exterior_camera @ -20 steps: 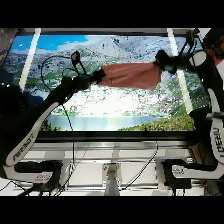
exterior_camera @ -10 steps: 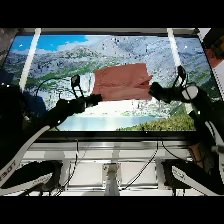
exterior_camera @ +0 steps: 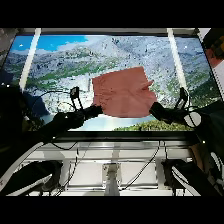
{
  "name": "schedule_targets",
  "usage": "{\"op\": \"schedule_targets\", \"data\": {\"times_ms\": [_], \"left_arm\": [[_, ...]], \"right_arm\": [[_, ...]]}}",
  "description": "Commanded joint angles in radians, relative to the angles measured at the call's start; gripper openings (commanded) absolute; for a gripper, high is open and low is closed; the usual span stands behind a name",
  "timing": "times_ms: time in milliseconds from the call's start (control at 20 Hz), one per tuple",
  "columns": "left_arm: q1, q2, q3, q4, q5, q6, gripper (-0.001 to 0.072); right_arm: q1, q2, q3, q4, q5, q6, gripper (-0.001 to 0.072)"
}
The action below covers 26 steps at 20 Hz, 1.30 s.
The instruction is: Fold the clothes and pants, and hang the long-sleeved shirts on hangers.
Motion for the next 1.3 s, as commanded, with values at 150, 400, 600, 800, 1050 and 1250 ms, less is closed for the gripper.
{"op": "schedule_targets", "data": {"times_ms": [150, 400, 600, 800, 1050, 1250], "left_arm": [[-0.103, 0.063, -0.068, 0.013, -0.001, -0.148, 0.0011], [-0.233, 0.12, -0.085, 0.503, 0.05, -0.696, 0.001], [-0.278, 0.217, -0.081, 0.681, 0.175, -0.873, 0.001], [-0.23, 0.23, -0.023, 0.754, 0.174, -0.874, 0.001], [-0.117, 0.152, 0.095, 0.815, 0.146, -0.873, 0.0011], [-0.041, 0.067, 0.12, 0.813, 0.016, -0.893, 0.0011]], "right_arm": [[0.093, 0.155, -0.015, -0.15, 0.175, 0.17, 0.0005], [0.179, 0.21, -0.014, -0.167, 0.216, 0.234, 0.0005], [0.223, 0.211, -0.013, -0.163, 0.208, 0.242, 0.0006], [0.221, 0.209, 0.043, -0.182, 0.16, 0.317, 0.0006], [0.221, 0.08, 0.163, -0.283, 0.075, 0.365, 0.0005], [0.221, -0.154, 0.325, -0.307, 0.006, 0.28, 0.0007]]}}
